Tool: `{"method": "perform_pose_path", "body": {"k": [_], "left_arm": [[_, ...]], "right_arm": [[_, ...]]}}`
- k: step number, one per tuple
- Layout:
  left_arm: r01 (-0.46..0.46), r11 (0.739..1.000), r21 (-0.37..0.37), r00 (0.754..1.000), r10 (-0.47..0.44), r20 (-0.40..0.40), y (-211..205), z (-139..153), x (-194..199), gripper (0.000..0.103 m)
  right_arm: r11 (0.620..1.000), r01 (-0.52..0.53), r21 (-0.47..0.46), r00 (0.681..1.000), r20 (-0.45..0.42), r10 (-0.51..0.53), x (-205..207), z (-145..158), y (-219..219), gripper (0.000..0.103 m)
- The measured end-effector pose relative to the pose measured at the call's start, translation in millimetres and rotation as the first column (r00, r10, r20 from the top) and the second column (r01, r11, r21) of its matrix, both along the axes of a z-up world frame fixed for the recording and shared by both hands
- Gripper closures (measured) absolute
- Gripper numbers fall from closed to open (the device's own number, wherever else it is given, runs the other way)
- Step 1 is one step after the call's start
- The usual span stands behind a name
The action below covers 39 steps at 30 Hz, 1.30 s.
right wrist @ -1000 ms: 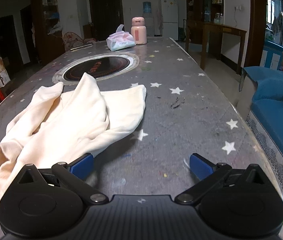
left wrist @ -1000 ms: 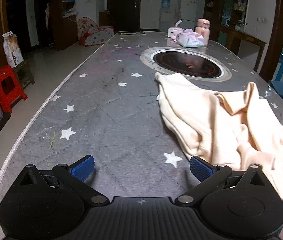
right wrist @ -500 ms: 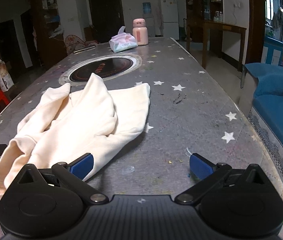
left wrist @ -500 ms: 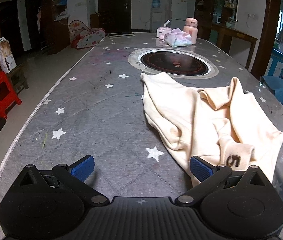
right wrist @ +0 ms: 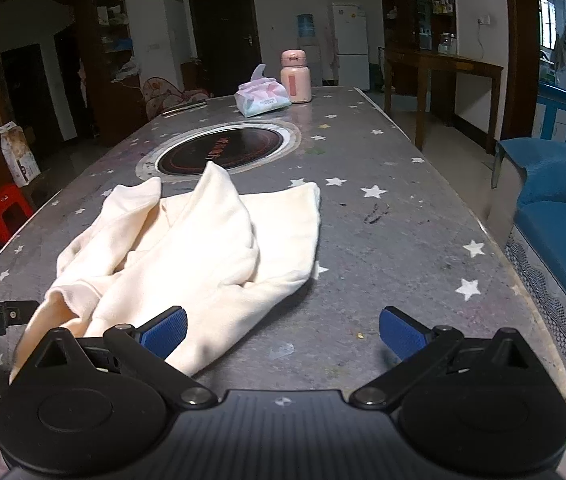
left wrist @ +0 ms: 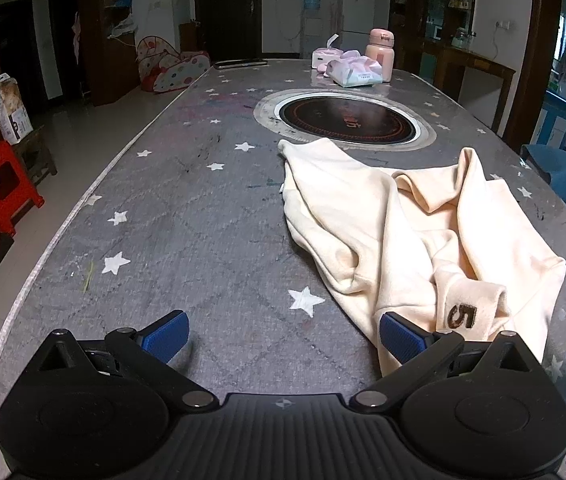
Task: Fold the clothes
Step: 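Move both grippers toward the crumpled cream sweatshirt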
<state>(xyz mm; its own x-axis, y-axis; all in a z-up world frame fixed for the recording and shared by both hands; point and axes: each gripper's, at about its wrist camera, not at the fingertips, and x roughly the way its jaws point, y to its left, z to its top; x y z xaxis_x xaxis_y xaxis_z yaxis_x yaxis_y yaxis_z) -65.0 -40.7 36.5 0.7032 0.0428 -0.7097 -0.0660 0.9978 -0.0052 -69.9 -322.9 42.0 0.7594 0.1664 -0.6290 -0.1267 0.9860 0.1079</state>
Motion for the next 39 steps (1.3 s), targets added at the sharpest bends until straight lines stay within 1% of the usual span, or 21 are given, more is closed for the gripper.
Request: {"method": "perform_pose_path", "body": {"k": [39], "left_arm": [[0.028,0.999,0.018,0.999,-0.027,-0.02,-15.5,1.8,7.5,0.0]], "right_arm": [[0.995,-0.095,0.021,0.995,-0.003,0.095,8.2,-2.1,25.0,0.0]]}}
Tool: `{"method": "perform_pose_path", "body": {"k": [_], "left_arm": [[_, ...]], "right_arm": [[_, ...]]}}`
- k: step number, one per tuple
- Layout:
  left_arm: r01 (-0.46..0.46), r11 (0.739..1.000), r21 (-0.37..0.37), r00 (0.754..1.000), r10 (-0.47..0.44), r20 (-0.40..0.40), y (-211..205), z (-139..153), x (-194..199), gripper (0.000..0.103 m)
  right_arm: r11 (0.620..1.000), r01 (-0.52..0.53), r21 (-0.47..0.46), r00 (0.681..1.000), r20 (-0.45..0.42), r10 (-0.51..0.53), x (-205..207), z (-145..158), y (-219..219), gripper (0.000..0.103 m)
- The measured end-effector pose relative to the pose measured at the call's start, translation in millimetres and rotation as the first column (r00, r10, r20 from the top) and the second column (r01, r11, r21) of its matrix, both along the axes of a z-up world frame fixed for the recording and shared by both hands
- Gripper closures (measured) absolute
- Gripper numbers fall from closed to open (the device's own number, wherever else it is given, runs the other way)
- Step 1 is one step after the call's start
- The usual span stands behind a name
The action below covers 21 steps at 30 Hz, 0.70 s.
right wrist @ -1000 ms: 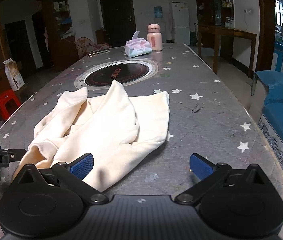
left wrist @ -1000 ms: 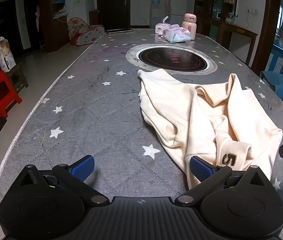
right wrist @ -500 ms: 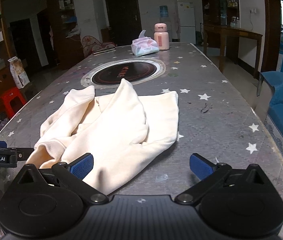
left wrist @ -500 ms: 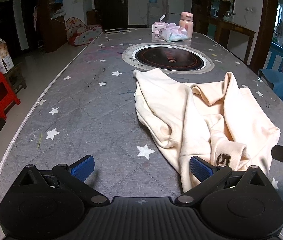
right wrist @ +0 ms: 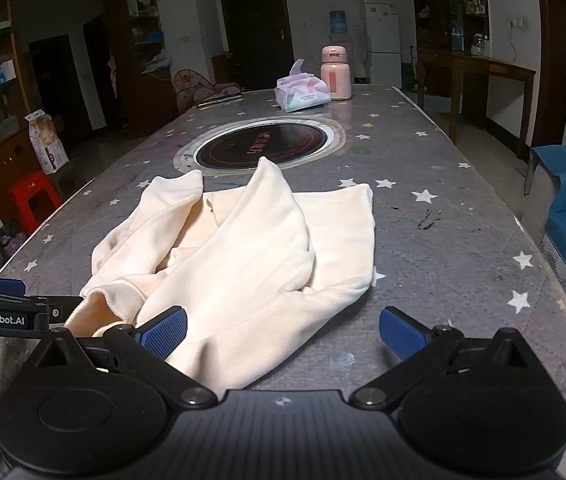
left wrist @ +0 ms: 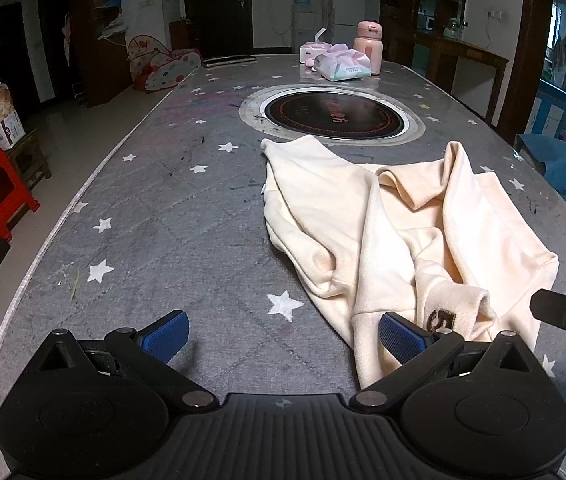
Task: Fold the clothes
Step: 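Move both grippers toward the crumpled cream sweatshirt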
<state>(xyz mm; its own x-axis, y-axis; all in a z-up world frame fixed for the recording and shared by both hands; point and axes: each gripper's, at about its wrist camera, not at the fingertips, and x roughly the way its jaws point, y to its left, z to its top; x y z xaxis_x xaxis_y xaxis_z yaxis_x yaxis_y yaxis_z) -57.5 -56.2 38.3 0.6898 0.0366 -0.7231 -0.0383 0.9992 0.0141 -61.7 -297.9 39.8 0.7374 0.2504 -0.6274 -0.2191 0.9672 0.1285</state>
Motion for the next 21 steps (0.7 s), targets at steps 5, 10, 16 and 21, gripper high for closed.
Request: {"method": "perform_pose_path", "body": {"k": [5,10,16,21], "left_arm": [[0.01,1.0,0.009,1.0,-0.01,-0.001,-2.7,-0.3,1.2,0.0],[0.015,1.0,0.017,1.0,-0.016,0.002,-4.4,1.0,1.8,0.0],[0.014,1.0,0.019,1.0,-0.014,0.002,-4.9,0.7,2.6,0.0],[0.016,1.0,0.023,1.0,-0.016,0.007,-5.3,2.4,1.5,0.0]], "right_arm": [[1.0,-0.017,-0.002,1.0,-0.004,0.017,1.3,-1.0,4.0,0.0],[0.999,-0.032,0.0,0.999,-0.006,0.032,1.3,-1.1,7.0,0.0],[0.999,-0.049,-0.004,0.999,-0.011,0.049,1.1,-1.8,11.7,0.0],[0.998,-0.061,-0.008,0.998,-0.008,0.061,-0.9,-0.8,15.6,0.0]]}}
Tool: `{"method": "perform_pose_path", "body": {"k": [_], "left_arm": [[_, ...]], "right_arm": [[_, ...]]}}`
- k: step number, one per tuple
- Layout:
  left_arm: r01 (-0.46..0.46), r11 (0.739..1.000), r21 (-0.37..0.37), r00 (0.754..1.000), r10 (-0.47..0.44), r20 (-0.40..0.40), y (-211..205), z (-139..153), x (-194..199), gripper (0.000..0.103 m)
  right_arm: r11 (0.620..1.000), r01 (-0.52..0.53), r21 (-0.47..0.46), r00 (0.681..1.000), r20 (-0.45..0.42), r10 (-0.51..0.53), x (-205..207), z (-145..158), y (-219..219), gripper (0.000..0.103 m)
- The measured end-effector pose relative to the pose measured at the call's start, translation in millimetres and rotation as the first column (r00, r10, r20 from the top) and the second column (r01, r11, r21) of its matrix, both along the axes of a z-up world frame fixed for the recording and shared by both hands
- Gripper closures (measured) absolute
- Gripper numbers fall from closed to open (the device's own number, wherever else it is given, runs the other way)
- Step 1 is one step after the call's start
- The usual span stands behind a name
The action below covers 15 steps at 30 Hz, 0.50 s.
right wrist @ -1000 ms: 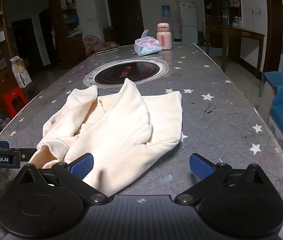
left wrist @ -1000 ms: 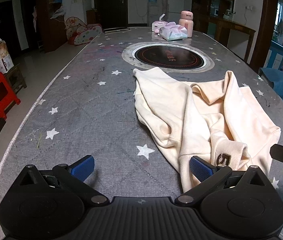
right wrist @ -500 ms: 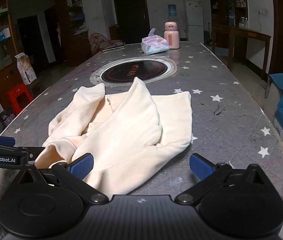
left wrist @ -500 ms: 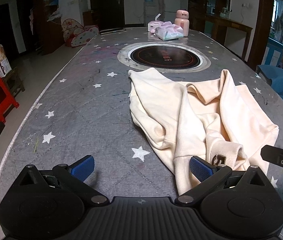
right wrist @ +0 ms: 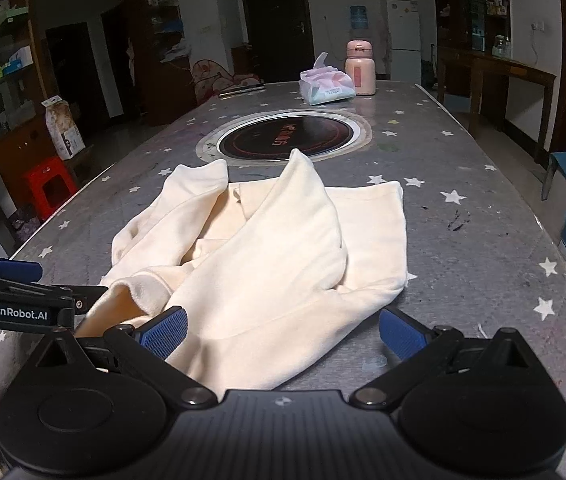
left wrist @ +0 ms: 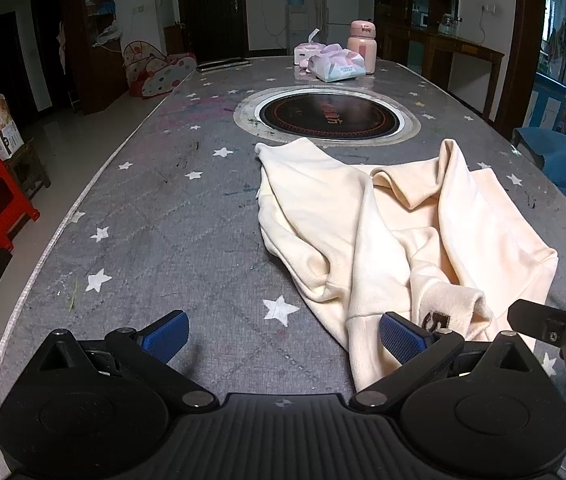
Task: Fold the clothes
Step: 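Move both grippers toward the crumpled cream sweatshirt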
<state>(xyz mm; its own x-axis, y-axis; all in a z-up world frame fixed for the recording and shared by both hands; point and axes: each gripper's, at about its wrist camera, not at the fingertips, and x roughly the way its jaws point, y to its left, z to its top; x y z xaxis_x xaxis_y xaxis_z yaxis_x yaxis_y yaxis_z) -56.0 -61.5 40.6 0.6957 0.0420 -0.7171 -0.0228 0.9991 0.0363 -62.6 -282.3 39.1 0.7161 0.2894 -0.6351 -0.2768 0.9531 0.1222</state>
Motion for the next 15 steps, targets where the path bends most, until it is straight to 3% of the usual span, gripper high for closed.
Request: {"method": "perform_pose_path", "body": {"k": [15], "left_arm": [[0.019,1.0,-0.001,1.0,-0.019,0.021,-2.0,4.8,1.1,0.001]], "right_arm": [[1.0,-0.017,0.0,1.0,0.008,0.017,1.4,1.7,4.7,0.001]]}}
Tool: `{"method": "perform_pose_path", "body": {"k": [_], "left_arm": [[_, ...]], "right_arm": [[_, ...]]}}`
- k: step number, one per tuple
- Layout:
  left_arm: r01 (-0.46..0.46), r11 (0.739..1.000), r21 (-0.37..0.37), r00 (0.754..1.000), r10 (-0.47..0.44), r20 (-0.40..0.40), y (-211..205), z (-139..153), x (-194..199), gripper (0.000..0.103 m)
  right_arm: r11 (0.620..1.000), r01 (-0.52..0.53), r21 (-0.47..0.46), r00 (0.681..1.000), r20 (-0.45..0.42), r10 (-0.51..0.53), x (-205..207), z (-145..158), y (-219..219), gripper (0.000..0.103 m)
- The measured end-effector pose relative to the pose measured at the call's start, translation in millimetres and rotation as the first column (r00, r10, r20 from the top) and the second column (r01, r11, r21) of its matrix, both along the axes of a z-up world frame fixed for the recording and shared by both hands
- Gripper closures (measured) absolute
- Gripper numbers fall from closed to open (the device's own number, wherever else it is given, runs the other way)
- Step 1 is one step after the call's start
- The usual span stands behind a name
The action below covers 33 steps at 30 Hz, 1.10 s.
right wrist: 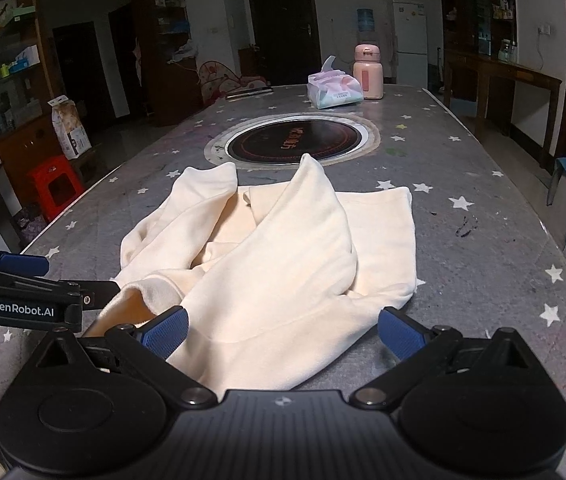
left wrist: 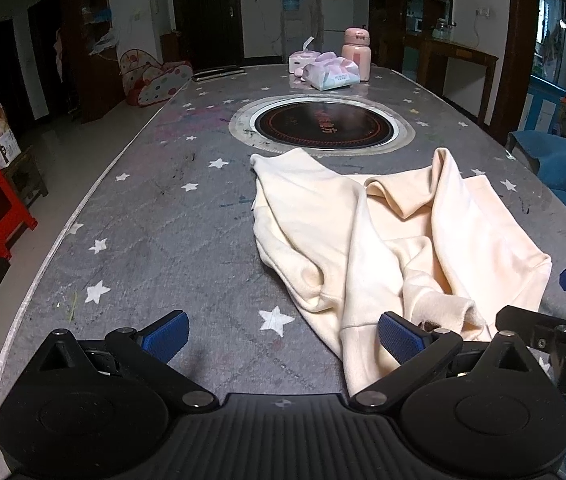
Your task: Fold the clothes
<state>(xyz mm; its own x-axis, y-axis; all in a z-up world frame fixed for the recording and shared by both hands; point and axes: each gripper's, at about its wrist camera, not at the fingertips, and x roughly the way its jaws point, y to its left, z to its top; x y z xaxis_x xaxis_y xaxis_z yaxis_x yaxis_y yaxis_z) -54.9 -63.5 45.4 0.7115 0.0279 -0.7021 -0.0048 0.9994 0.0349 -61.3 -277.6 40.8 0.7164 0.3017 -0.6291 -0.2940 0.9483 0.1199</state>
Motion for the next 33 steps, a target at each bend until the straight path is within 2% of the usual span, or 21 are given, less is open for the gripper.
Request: {"method": "perform_pose_path", "body": {"k": [12,17,27,30,33], "left_arm": [[0.012,1.0,-0.008,1.0,-0.012,-0.001,1.2,-0.7,5.7,0.014],[0.019,1.0,-0.006,1.0,-0.019,0.004,0.6,-0.2,4.6,0.014],[0.063,0.998,-0.022,0.998,-0.063,0.02,-0.5,3.0,6.4,0.042],[0.077,0.997,-0.022,0.997,-0.077,0.021,-1.6,2.8,9.0,0.047],[0.088,0.996,-0.027,0.996,-0.088,0.021,-2.2,2.5,12.3,0.048]], "right_arm": [[1.0,-0.017,0.008,1.0,-0.008,0.017,5.0,1.1,1.8,0.008],[0.999,-0.032,0.005,0.999,-0.01,0.032,5.3,0.9,5.1,0.008],[1.0,-0.025,0.005,1.0,-0.018,0.025,10.7,1.7,3.7,0.016],[0.999,-0.032,0.006,0.999,-0.02,0.033,14.3,2.8,3.3,0.02],[0.999,-0.036,0.007,0.999,-0.02,0.036,18.7,4.4,3.4,0.024]]}}
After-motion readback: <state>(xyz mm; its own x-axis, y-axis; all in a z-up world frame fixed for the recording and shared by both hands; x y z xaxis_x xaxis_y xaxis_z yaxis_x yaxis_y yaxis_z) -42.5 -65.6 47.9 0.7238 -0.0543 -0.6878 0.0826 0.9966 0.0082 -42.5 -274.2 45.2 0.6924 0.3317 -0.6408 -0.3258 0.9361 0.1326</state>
